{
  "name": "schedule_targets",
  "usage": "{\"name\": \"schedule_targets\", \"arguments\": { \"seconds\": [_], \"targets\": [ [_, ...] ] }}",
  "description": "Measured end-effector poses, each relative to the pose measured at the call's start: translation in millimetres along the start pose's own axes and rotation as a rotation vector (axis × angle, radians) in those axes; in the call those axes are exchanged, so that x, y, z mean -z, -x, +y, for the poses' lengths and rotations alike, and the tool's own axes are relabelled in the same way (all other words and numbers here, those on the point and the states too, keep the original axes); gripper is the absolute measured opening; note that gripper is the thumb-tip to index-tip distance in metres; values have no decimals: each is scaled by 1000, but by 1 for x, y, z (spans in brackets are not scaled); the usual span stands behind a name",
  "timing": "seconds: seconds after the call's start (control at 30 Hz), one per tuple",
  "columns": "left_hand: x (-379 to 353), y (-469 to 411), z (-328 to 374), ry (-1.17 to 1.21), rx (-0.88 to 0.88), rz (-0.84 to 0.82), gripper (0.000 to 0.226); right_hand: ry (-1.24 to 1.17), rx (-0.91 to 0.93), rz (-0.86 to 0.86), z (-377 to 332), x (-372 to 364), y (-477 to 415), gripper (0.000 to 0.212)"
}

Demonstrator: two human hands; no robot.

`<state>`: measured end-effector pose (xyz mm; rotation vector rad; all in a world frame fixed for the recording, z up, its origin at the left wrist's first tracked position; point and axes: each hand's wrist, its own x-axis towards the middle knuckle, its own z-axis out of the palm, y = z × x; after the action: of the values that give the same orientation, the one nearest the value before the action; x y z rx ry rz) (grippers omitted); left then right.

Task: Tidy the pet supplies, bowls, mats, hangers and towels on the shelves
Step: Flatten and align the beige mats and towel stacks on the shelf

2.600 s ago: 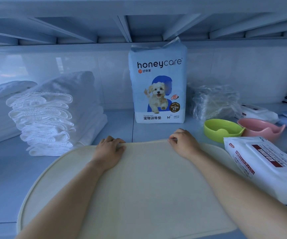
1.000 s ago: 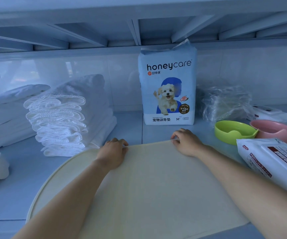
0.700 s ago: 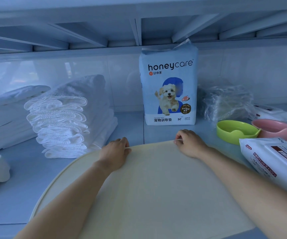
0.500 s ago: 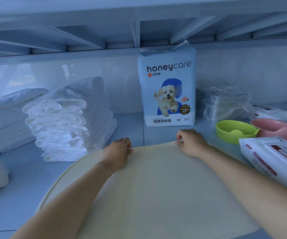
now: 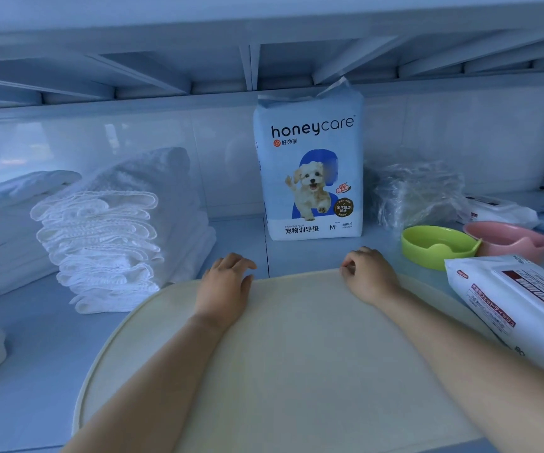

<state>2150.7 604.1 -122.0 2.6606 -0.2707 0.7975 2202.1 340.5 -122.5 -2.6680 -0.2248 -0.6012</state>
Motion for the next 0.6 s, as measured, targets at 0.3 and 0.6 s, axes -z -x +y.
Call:
{"name": "schedule_targets", "arguments": {
  "seconds": [0.3, 0.6],
  "targets": [
    [13, 13, 9, -105, 6, -247, 27, -77, 208, 94, -2, 2, 6, 17],
    [49, 48, 11, -223, 159, -196, 23, -189, 342, -61, -53, 1, 11, 25]
  ]
}}
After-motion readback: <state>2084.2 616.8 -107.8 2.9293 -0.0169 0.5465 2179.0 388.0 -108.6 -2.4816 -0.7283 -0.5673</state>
